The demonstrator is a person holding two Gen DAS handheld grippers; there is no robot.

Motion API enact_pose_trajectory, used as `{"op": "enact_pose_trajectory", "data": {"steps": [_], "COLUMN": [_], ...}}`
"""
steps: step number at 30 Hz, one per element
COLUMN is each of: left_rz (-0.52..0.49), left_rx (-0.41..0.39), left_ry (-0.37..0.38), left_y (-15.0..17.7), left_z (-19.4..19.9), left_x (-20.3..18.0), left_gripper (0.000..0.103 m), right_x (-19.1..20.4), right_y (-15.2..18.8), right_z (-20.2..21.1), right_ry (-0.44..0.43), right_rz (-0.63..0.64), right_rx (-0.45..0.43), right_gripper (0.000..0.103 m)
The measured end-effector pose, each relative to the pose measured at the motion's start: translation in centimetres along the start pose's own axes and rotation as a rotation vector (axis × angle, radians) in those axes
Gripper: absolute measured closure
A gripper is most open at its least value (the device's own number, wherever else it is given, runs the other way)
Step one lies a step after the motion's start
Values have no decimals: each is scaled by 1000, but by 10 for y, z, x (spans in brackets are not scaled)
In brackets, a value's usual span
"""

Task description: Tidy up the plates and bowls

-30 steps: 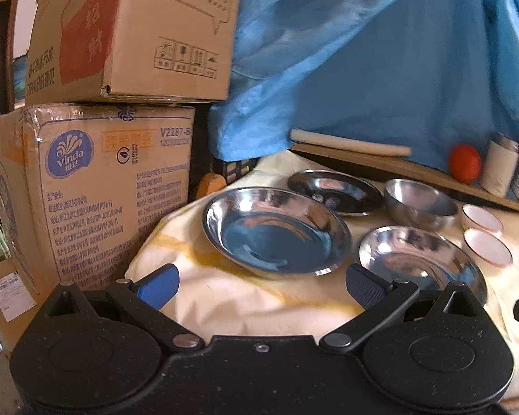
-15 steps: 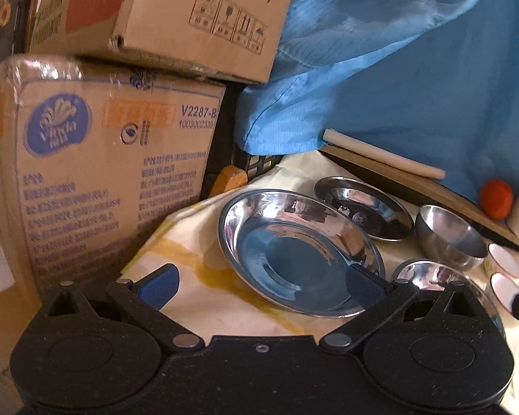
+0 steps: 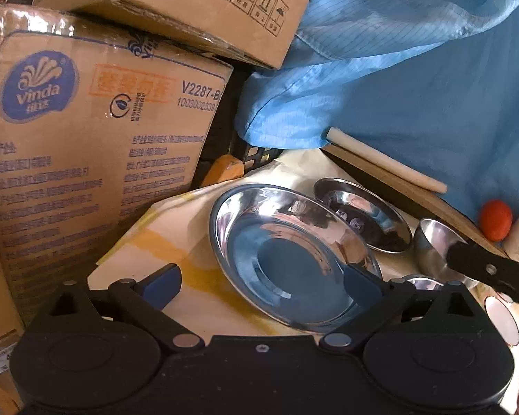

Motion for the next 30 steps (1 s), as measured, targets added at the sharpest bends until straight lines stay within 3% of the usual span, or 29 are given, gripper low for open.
{"op": "enact_pose_trajectory", "data": {"steps": [7, 16, 20, 25, 27, 30], "left_rz": [31, 121, 142, 180, 188, 192], "left_rx": [7, 0, -4, -13, -12, -7], "left_ry": [20, 38, 31, 19, 22, 26], "left_y": [2, 2, 2, 1, 1, 2], "left_z": [-8, -13, -14, -13, -13, -13], "left_x": [3, 11, 15, 23, 25, 25], "left_gripper": [17, 34, 45, 59, 73, 78], "right_x": [3, 7, 8, 9, 9, 9], "right_y": [-2, 1, 6, 11, 13, 17], "right_z": [-31, -65, -75, -86, -89, -92], "right_ry": [-15, -7, -7, -6, -7, -21], "right_rz": [-6, -6, -5, -15, -16, -39], "right_rx": [41, 117, 157, 194, 206, 226], "right_gripper": [30, 42, 51, 54, 61, 74]}}
Point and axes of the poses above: each gripper's, at about its wrist camera, not at the fingertips, and z roughly against the way its jaws point, x to its left, y to its underside, the point moved 8 cm from there along -z, roughly the way its jaws point, and after that the axes turned 7 degrees about -y, right-handed, at the moved point
